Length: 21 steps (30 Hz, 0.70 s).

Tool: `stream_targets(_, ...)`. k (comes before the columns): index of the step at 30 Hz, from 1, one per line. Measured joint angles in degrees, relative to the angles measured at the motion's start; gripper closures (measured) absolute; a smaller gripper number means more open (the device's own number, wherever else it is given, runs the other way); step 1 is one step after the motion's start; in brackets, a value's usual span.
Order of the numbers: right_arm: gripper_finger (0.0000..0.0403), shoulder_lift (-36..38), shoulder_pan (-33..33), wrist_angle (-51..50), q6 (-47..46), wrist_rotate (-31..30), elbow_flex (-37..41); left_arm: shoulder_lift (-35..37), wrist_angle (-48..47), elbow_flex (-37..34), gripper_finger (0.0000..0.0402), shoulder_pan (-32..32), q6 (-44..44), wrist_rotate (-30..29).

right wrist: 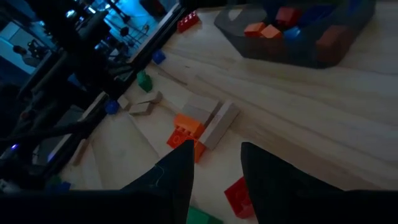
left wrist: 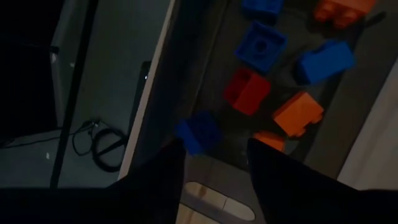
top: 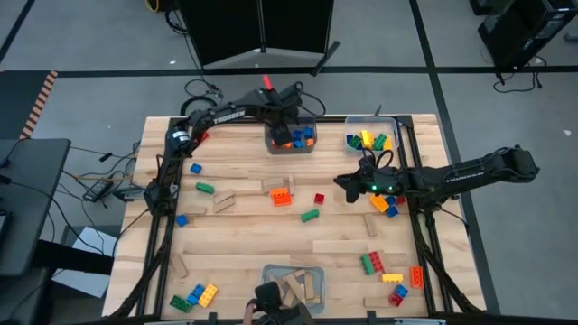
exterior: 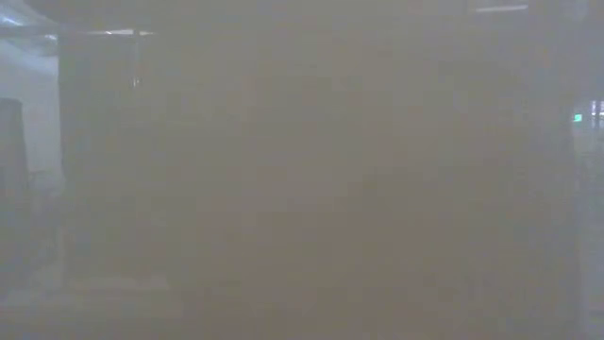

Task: Sort blocks by size
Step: Put the large yellow game piece into the transparent bin

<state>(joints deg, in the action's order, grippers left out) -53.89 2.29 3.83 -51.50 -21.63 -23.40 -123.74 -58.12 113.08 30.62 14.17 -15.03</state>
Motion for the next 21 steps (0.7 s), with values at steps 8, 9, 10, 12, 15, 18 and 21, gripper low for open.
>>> stream_targets(8,0.0256,0.0,-0.9,0.4,0.0,-0.4,0.0,0.0,-1.4,2.1,0.0218,-0.3,0.4,-0.1)
stream_targets(9,0.0256,0.0,-0.9,0.4,0.0,-0.4,0.0,0.0,-1.8,3.3,0.0218,-0.3,0.3,-0.1)
stream_targets(10,0.0256,0.0,-0.9,0.4,0.0,-0.4,0.0,0.0,-2.9,4.8,0.0218,-0.3,0.3,-0.1)
stream_targets(12,0.0256,0.0,-0.9,0.4,0.4,-0.4,0.0,0.0,-6.2,8.3,0.0218,-0.4,0.0,-0.1)
stream_targets(15,0.0256,0.0,-0.9,0.4,1.5,0.0,0.0,0.0,-11.5,13.9,0.0218,-0.7,-4.2,-0.1)
stream_targets(18,0.0256,0.0,-0.9,0.4,2.1,0.4,0.0,0.0,-19.4,19.6,0.0218,-1.1,-9.6,0.3)
stream_targets(21,0.0256,0.0,-0.9,0.4,3.3,2.2,0.0,1.3,-24.8,21.7,0.0218,-2.3,-14.6,0.3)
